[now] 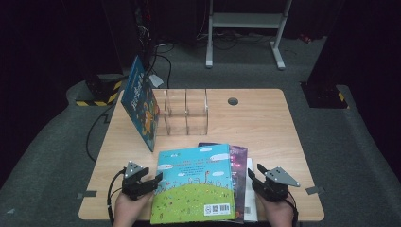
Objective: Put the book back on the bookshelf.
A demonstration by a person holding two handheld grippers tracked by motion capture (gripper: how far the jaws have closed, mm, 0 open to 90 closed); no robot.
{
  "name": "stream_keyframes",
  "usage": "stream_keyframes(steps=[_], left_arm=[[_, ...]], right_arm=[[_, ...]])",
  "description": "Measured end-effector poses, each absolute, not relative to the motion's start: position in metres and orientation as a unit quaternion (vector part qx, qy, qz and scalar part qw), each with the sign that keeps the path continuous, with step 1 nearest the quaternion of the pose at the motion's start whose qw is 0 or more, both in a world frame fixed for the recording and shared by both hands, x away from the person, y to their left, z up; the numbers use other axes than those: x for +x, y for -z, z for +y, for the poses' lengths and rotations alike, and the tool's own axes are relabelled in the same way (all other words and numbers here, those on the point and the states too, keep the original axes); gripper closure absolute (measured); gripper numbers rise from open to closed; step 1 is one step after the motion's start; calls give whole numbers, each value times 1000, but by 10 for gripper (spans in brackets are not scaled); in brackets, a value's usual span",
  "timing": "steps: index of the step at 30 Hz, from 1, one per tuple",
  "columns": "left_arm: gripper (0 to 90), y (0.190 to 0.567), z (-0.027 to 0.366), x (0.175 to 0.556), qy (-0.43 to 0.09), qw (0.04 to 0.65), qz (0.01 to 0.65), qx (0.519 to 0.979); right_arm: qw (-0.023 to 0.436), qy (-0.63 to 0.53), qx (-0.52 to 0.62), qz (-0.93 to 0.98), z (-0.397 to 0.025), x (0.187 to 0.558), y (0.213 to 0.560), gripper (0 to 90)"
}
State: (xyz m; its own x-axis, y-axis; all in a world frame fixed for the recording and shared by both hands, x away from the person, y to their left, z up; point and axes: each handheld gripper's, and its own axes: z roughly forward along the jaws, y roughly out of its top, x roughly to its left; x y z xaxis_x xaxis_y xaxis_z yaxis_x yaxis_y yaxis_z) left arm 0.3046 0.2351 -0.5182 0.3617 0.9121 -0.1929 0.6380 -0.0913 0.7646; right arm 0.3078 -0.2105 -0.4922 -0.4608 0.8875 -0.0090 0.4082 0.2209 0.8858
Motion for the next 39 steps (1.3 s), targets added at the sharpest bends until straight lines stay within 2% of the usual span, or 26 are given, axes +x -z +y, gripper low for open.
stream_keyframes(steps=[5, 12, 16, 17, 24, 26, 39], left_arm=[[277, 522, 234, 299, -149, 400, 542, 724], [237, 525, 238, 294, -136, 408, 540, 723], [222, 526, 234, 290, -128, 414, 536, 725], [221, 525, 233, 290, -126, 414, 535, 726], [187, 526, 226, 289, -111, 424, 522, 732], [187, 526, 224, 288, -107, 427, 523, 730], [194, 525, 220, 287, -97, 429, 522, 731]], right_arm=[[271, -439, 422, 745, -204, 307, 491, 533], [256, -442, 388, 767, -191, 303, 485, 454], [239, -439, 385, 776, -180, 300, 482, 298], [235, -439, 389, 775, -177, 300, 481, 287], [197, -442, 393, 782, -164, 300, 481, 269], [192, -445, 390, 783, -162, 299, 481, 286], [138, -436, 387, 801, -151, 299, 484, 232]])
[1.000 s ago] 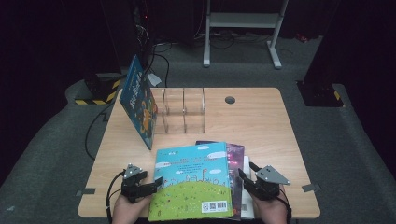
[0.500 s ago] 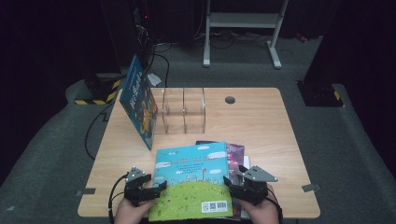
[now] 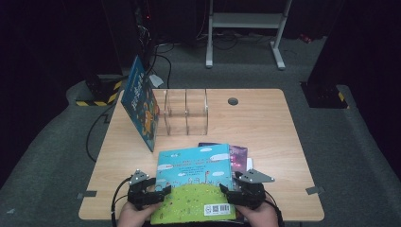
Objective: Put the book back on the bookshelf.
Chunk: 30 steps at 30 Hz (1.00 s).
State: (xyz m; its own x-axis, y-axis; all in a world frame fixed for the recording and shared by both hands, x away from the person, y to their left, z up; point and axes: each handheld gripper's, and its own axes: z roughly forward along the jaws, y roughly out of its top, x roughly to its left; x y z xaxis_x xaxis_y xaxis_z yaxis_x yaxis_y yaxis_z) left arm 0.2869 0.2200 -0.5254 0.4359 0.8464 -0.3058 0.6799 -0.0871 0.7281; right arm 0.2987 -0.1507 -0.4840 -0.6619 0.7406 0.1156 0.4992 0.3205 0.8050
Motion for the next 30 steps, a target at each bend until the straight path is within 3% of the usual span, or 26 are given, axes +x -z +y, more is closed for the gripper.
stream_keyframes(steps=[13, 30], left_arm=[[211, 526, 212, 288, -92, 435, 518, 731], [212, 526, 190, 306, -73, 444, 493, 744]], right_arm=[[102, -424, 416, 798, -147, 301, 484, 184], [102, -423, 455, 777, -162, 306, 476, 241]])
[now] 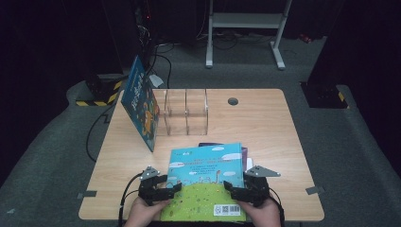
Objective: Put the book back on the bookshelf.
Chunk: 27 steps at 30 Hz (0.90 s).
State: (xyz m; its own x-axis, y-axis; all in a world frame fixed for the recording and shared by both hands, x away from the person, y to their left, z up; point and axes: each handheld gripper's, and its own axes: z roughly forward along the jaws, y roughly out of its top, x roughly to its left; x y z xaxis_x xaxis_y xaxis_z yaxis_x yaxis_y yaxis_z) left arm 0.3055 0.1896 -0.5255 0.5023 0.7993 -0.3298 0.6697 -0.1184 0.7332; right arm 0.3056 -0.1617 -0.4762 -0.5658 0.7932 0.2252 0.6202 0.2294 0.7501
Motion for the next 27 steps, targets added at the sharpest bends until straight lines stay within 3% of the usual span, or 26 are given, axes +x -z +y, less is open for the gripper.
stream_keyframes(steps=[13, 17, 21, 27], left_arm=[[223, 520, 169, 345, -98, 442, 470, 758], [276, 521, 172, 343, -95, 447, 480, 749], [235, 525, 176, 328, -72, 457, 491, 738], [182, 526, 175, 325, -64, 459, 493, 737]], right_arm=[[127, -422, 475, 761, -173, 338, 469, 264], [127, -423, 477, 760, -174, 340, 470, 267], [112, -430, 471, 762, -182, 330, 470, 279], [94, -427, 469, 767, -181, 323, 473, 209]])
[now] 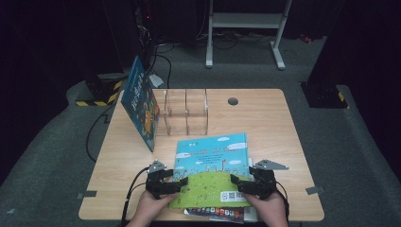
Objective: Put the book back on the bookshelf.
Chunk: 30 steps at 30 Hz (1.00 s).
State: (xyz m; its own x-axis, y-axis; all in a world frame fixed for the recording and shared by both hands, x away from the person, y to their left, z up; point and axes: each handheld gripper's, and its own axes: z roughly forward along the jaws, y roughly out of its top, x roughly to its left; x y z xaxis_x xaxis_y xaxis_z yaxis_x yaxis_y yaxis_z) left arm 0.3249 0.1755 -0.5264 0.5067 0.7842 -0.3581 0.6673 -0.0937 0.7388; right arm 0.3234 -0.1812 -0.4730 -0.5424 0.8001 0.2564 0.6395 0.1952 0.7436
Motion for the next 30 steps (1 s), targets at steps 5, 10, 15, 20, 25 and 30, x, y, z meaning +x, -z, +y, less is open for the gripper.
stream_keyframes(steps=[5, 10, 15, 20, 25, 30], left_arm=[[181, 528, 175, 324, -64, 460, 493, 736], [181, 528, 175, 324, -63, 461, 491, 737], [180, 528, 174, 323, -63, 463, 488, 737], [180, 528, 175, 324, -62, 462, 489, 737], [178, 528, 175, 324, -62, 461, 486, 740], [175, 529, 175, 325, -63, 461, 486, 740]], right_arm=[[91, -422, 467, 772, -176, 328, 471, 229], [81, -416, 466, 777, -176, 334, 470, 233], [74, -416, 465, 778, -177, 335, 470, 247], [75, -416, 473, 773, -180, 332, 468, 297], [79, -421, 476, 768, -183, 330, 466, 347], [87, -428, 474, 764, -186, 327, 465, 381]])
